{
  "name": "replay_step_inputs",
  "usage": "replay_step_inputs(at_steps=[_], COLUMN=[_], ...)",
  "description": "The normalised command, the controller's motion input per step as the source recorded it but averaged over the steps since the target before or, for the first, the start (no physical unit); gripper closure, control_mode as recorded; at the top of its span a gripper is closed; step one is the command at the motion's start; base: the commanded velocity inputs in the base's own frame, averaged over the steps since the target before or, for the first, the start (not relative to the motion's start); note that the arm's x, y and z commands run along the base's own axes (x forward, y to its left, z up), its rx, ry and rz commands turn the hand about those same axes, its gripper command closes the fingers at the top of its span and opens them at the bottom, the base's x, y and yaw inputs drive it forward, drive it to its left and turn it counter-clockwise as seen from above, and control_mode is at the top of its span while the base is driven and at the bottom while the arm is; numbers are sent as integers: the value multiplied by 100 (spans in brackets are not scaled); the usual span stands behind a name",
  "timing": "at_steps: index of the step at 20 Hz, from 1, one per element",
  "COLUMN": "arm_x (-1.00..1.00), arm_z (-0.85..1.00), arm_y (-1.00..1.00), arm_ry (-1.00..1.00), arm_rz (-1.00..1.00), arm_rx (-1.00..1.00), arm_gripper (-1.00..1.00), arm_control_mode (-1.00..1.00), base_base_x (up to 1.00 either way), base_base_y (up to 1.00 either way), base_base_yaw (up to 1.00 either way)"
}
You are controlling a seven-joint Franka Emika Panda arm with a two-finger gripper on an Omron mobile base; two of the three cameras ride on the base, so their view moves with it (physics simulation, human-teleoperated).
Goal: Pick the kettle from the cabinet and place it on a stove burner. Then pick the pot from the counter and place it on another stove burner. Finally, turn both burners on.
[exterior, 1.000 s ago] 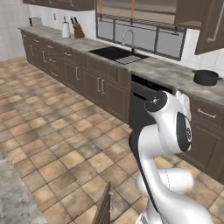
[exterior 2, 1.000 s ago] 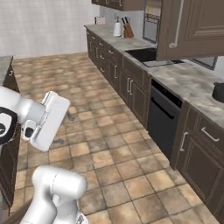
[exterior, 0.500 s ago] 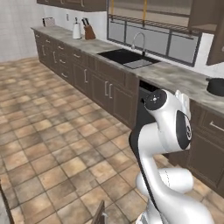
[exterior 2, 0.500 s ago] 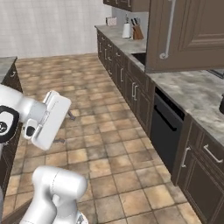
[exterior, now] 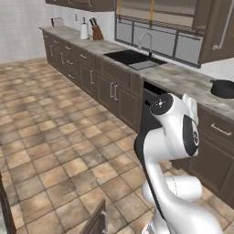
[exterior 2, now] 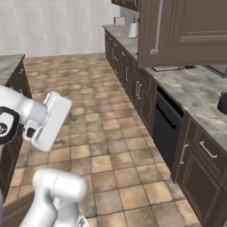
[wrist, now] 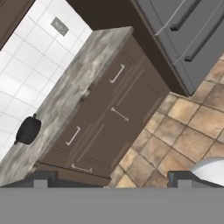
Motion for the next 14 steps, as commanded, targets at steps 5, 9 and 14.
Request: replay_step_inputs(at_steps=[5,9,14], arm_x=[0,0,0], arm_z=[0,0,0], arm_y=[0,0,0], arm_ry=[0,0,0], arm_rz=[0,0,0], arm_rx=[0,0,0], arm_gripper=[-100,-100,-100], arm_control_mode=[100,100,100], base_base_x=[-28,38,53], base_base_y=[-27,-57,-74], base_base_yaw=[15,14,10])
